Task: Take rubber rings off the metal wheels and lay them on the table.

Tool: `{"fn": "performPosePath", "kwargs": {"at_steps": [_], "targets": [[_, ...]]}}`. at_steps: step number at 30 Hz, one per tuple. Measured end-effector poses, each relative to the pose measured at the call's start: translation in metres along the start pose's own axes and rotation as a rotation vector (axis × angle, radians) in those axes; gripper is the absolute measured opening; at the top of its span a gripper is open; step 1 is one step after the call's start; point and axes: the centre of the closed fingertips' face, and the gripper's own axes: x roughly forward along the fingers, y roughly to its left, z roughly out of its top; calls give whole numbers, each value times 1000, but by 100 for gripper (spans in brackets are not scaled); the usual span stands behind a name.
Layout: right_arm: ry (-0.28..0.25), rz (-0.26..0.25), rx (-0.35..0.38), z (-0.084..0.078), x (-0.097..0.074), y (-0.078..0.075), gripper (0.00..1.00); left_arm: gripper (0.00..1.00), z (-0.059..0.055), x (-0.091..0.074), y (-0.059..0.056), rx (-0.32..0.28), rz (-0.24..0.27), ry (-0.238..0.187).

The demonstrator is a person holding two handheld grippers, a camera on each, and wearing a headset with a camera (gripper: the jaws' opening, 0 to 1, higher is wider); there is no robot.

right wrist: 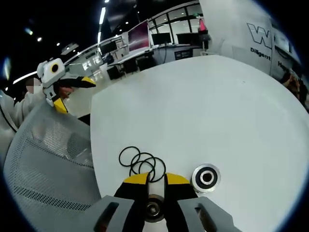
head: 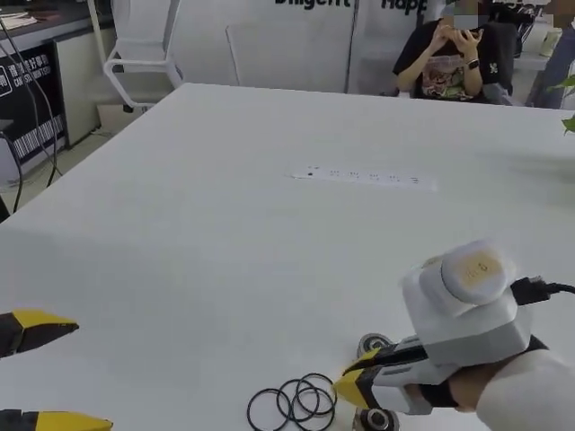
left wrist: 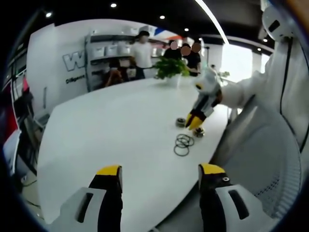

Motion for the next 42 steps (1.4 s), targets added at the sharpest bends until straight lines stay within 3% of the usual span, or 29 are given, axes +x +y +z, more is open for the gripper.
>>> {"fn": "performPosePath", "kwargs": {"at_steps": [8,14,16,19,28,32,34,37,42], "targets": [[-31,-35,19,-6,-28,-11,12,66,1,2,-1,6,-6,4],[-105,-66,47,-3,-58,-14,17,68,3,4,-2,4,-10,-1],[-140,-51,49,1,-66,-12,23,68,3,6,-3,4,-15,2],[-165,-75,48,4,-80,-15,33,70,4,7,-6,7,-24,9],[-239,-149,45,5,-117,-16,43,77,13,8,-9,12,-28,-11],[-301,-181,47,11,-134,-14,49,88,15,7,-6,6,-13,-26],[-341,-210,44,14,-142,-16,57,92,13,7,-5,-2,-10,-17],[-362,-229,41,13,-149,-15,68,94,12,5,-4,-8,-8,-22],[-400,-242,38,11,-161,-10,74,100,13,2,2,-19,13,-34]]}}
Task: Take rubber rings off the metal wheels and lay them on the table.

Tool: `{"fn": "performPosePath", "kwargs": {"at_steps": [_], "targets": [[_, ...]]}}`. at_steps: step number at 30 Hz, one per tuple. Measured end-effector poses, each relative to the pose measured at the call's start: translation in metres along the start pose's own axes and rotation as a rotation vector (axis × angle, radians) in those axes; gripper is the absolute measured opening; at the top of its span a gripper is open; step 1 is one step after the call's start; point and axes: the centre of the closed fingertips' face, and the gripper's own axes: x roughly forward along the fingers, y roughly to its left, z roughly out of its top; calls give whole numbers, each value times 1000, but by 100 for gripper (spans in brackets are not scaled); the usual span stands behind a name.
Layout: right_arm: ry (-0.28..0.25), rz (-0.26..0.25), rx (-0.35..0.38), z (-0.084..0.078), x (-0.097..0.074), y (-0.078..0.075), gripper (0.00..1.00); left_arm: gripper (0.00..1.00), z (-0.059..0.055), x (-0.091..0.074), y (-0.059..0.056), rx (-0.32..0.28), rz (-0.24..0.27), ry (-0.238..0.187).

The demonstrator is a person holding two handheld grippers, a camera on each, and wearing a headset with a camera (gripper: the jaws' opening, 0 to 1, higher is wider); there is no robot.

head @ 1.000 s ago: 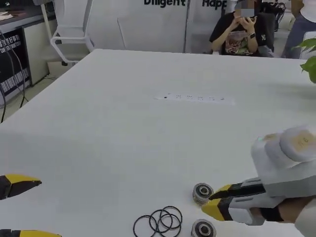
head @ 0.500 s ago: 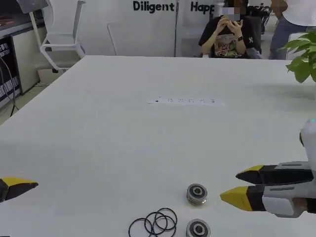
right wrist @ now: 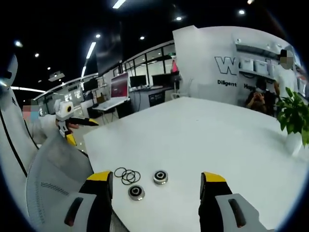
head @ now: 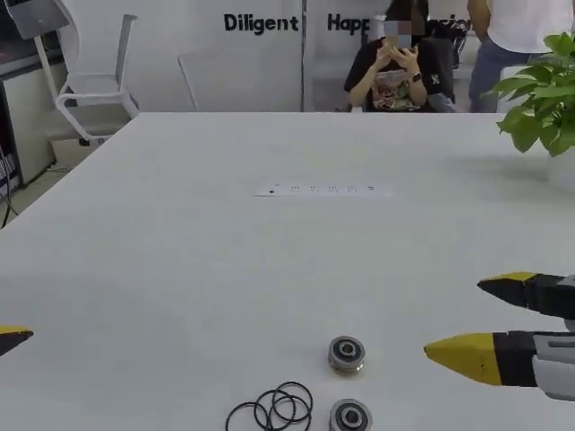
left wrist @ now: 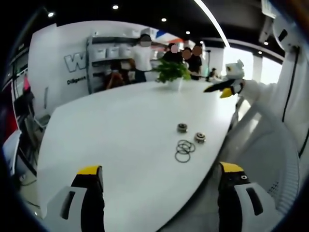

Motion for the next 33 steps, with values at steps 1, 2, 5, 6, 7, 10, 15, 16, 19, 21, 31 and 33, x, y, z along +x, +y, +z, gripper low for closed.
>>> {"fn": "performPosePath", "kwargs": {"at_steps": [1,2,5,6,7,10,15,16,19,21,31,33], "targets": [[-10,-4,-5,1,-2,1,76,100,0,-1,1,-3,4,-4],[-15,-9,-10,1,-4,1,81,100,2,-2,4,-10,15,-15],[-37,-21,-23,1,-7,1,91,100,2,-3,8,-27,28,-30],[-45,-27,-17,0,-8,0,92,100,1,-3,9,-36,37,-32],[-46,-28,-12,-2,-8,0,92,100,1,-3,10,-40,42,-38],[-25,-33,8,-12,-7,0,92,100,0,-2,9,-53,43,-48],[-28,-37,26,-24,-5,-1,96,100,-11,-4,12,-65,51,-30],[-27,-40,32,-27,-4,-1,97,100,-13,-4,13,-70,54,-26],[7,-55,63,-41,-1,-6,98,100,-17,-6,12,-87,52,-28],[28,-69,67,-49,0,-8,99,100,-20,-5,11,-89,49,-15],[40,-79,122,-69,-1,-9,99,100,-28,-5,15,-119,66,-9],[47,-80,123,-72,-1,-8,99,100,-30,-4,16,-123,68,-6]]}}
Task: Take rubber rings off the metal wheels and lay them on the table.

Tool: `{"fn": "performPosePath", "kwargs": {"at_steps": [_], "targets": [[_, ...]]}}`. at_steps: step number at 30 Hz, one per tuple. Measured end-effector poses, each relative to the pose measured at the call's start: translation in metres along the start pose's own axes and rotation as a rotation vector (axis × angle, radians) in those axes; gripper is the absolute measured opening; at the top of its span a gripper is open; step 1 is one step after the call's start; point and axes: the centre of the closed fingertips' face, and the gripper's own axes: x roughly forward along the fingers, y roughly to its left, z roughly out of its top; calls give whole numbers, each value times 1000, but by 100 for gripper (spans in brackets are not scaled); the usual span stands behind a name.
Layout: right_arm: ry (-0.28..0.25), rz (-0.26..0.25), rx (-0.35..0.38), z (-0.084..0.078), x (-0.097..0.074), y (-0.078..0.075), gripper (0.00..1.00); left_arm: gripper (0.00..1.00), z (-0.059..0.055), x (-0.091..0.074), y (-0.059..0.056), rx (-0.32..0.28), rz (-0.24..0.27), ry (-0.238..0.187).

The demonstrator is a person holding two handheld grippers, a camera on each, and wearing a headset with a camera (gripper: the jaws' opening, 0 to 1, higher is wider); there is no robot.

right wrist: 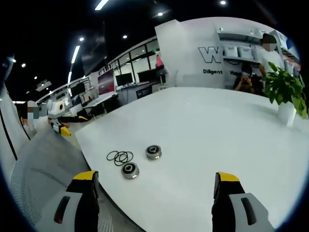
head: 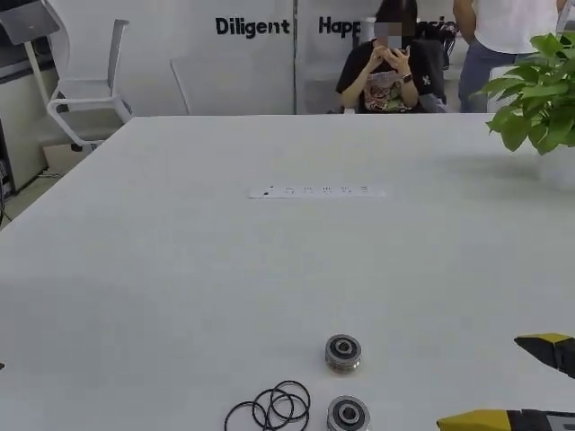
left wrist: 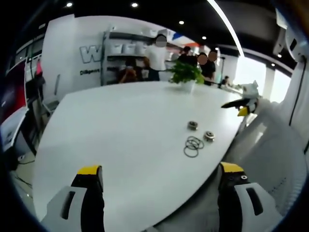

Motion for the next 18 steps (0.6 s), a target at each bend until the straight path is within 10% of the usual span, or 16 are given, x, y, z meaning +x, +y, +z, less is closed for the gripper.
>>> {"fn": "performPosePath", "kwargs": {"at_steps": [18], "targets": [[86,7,8,-24,2,5,99,100,-3,0,1,-11,0,10]]}}
